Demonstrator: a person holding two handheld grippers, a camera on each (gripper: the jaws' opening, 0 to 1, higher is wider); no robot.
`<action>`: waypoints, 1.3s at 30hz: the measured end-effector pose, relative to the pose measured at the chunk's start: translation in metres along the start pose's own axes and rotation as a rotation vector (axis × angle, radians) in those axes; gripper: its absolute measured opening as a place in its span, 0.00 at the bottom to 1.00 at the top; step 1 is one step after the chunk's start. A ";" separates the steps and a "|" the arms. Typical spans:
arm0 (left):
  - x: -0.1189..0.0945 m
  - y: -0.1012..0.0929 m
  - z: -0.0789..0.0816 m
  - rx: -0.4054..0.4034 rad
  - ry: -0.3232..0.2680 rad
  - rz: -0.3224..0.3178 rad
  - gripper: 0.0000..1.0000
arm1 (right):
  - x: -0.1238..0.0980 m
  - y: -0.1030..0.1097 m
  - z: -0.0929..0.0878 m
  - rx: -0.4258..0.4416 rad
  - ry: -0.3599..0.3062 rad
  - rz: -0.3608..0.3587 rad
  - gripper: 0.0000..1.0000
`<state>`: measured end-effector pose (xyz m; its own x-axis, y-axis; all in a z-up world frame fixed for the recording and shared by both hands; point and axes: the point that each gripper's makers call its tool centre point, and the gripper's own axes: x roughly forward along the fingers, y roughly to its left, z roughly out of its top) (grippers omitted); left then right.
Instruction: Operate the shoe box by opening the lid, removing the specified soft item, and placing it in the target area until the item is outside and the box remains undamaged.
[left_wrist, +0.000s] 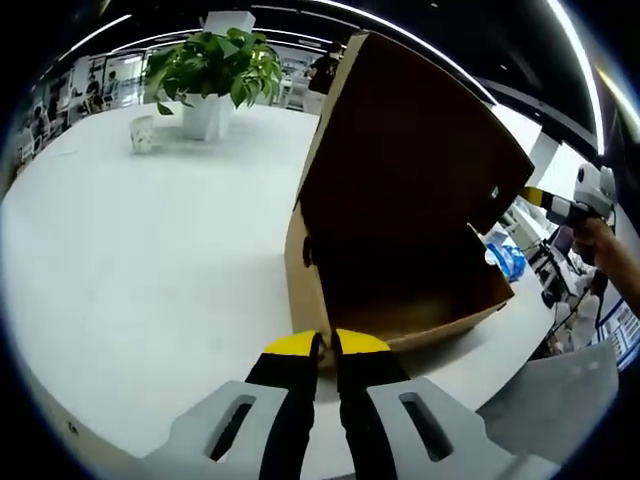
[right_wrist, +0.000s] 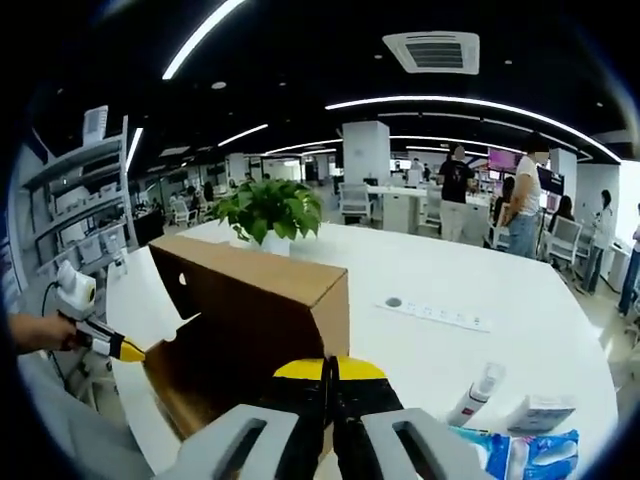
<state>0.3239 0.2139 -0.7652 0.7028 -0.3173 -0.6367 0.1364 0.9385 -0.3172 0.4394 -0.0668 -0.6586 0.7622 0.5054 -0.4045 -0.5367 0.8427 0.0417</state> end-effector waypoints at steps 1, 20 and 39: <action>0.000 0.000 0.000 0.000 -0.001 0.000 0.04 | -0.001 0.001 -0.001 0.001 -0.003 -0.003 0.00; -0.003 -0.001 0.014 0.042 -0.033 0.004 0.04 | -0.013 0.009 -0.019 0.020 -0.018 -0.026 0.00; -0.019 -0.012 0.062 0.117 -0.144 -0.017 0.12 | -0.023 0.020 -0.037 0.029 -0.010 -0.030 0.00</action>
<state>0.3526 0.2173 -0.7062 0.7912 -0.3183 -0.5221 0.2234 0.9453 -0.2377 0.3984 -0.0685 -0.6822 0.7813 0.4818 -0.3968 -0.5031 0.8624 0.0565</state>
